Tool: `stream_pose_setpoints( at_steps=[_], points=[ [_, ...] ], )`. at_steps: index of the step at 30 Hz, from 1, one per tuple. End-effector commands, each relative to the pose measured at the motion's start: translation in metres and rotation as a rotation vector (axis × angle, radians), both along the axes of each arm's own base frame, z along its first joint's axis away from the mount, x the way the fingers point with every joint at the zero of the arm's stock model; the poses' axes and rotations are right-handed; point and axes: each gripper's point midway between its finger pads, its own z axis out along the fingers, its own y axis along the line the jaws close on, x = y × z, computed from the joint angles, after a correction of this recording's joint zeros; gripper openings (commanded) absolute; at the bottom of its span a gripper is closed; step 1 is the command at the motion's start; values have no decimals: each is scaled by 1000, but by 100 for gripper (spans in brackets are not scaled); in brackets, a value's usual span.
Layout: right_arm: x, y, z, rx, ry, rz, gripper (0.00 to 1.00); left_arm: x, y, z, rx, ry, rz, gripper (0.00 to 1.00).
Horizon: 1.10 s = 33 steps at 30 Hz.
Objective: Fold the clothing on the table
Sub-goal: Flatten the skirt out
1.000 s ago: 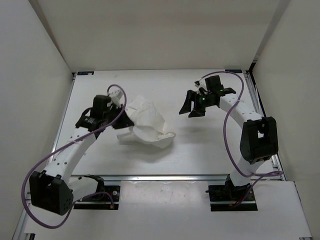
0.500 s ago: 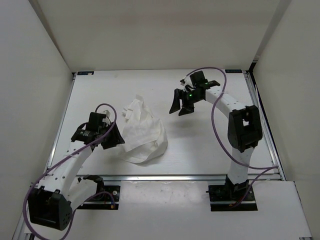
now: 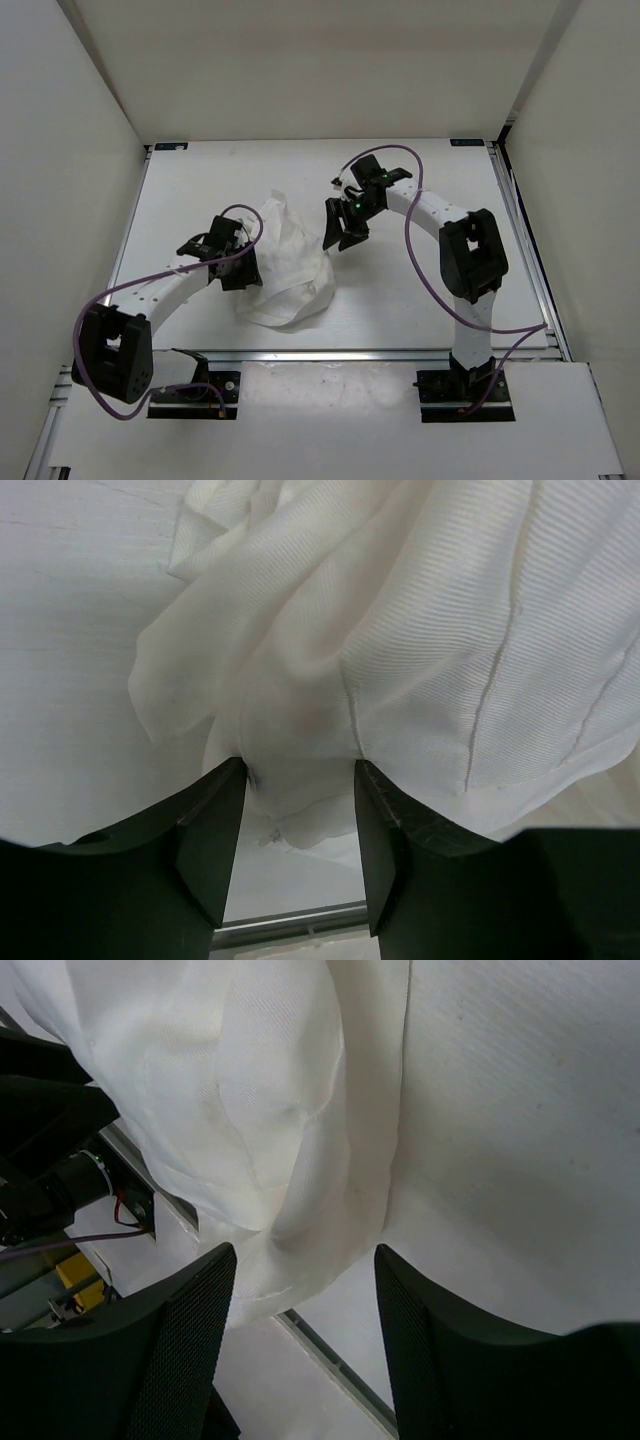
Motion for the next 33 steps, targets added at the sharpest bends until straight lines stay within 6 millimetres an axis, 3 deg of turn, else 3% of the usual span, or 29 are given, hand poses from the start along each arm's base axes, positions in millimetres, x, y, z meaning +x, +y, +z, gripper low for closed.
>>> stream_pose_setpoints(
  at_steps=[1,5,12,18,19,20,21,22,24,28,29,31,32,33],
  points=[
    [-4,-8,3,-11,-6,10,63,0,3,12,40,-35,-9,59],
    [-3,-10,5,-6,-4,-4,62,-2,14,33,43,-87,55,59],
    [2,-8,4,-3,12,-1,63,-22,17,-1,16,-34,102,56],
    [3,-15,9,1,3,-14,63,-11,11,-7,54,-48,85,54],
    [2,-16,11,4,1,-17,63,-6,11,-6,53,-69,82,46],
    [0,-18,14,3,0,-25,63,-3,11,-3,51,-87,87,25],
    [0,-18,16,5,-7,-27,63,2,11,-1,55,-101,90,18],
    [-3,-17,15,-1,-6,-17,62,6,12,3,50,-113,105,3],
    [-2,-21,16,-5,-12,-25,62,11,11,8,54,-122,100,0],
    [2,-24,17,-15,-27,-39,62,24,-3,29,26,-149,70,0],
    [6,-29,16,-42,-43,-52,62,33,-13,41,13,-174,46,0],
    [12,-38,16,-89,-60,-93,62,47,-35,41,19,-146,-27,0],
    [16,-46,14,-109,-59,-122,62,64,-50,57,2,-173,-68,0],
    [21,-54,17,-138,-81,-160,62,67,-64,43,18,-117,-142,0]
  ],
)
